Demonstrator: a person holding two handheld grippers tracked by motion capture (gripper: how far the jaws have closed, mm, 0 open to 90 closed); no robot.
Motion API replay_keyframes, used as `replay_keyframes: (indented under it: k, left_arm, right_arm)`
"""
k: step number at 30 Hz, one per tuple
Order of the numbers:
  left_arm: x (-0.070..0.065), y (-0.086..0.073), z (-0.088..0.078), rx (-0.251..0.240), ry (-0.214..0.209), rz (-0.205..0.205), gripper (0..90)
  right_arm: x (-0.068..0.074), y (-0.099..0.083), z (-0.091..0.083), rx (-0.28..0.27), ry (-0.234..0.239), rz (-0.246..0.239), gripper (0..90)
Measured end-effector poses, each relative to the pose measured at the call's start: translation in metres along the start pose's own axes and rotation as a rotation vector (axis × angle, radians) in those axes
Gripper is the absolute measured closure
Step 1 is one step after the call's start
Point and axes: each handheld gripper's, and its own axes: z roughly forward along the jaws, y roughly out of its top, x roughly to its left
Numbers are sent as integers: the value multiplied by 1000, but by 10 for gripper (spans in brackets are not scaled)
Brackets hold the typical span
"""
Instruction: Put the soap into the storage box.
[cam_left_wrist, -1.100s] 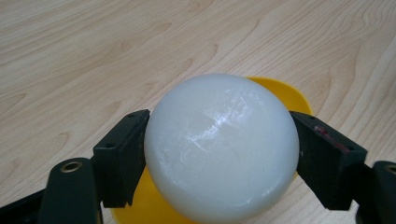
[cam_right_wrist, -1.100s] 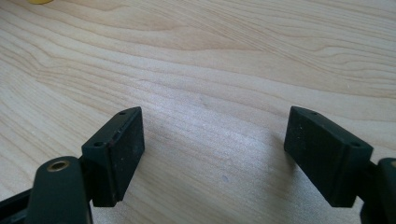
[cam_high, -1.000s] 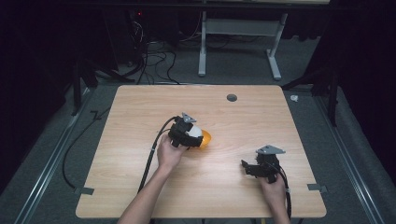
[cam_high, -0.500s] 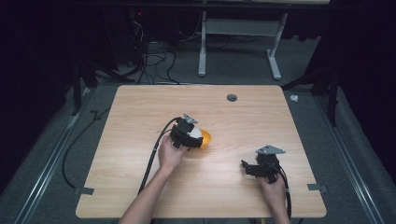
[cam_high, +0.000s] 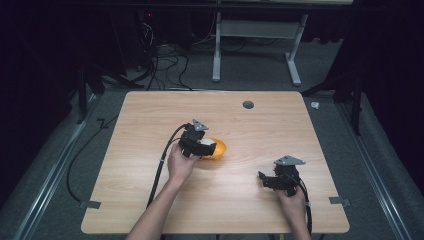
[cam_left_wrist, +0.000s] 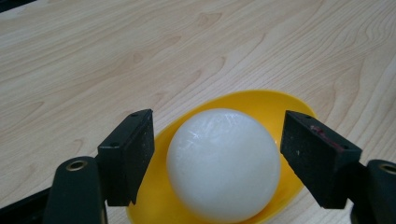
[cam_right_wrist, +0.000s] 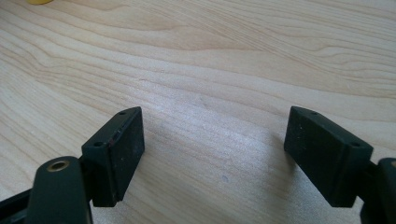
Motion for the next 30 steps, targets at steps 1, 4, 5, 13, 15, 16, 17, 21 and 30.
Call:
replay_keyframes:
  k: [1, 4, 5, 13, 15, 16, 17, 21, 30]
  left_arm:
    - [0, 0, -1, -5, -1, -3, 266]
    - [1, 0, -5, -11, 1, -1, 266]
    - [1, 0, -5, -11, 1, -1, 266]
    - [3, -3, -14, -33, -2, -9, 267]
    - [4, -5, -17, -37, -2, -7, 267]
    - [5, -5, -18, -40, -3, -10, 268]
    - [5, -5, -18, -40, -3, -10, 268]
    - [7, -8, -24, -47, -2, -18, 268]
    - [13, -15, -38, -79, 5, -33, 269]
  right_arm:
    - [0, 0, 0, 0, 0, -1, 210]
    - [0, 0, 0, 0, 0, -1, 210]
    - [0, 0, 0, 0, 0, -1, 210]
    - [0, 0, 0, 0, 0, -3, 210]
    - [0, 0, 0, 1, 0, -1, 210]
    - [0, 0, 0, 1, 0, -1, 210]
    - [0, 0, 0, 1, 0, -1, 210]
    - [0, 0, 0, -1, 1, 0, 210]
    - [0, 0, 0, -2, 0, -3, 210]
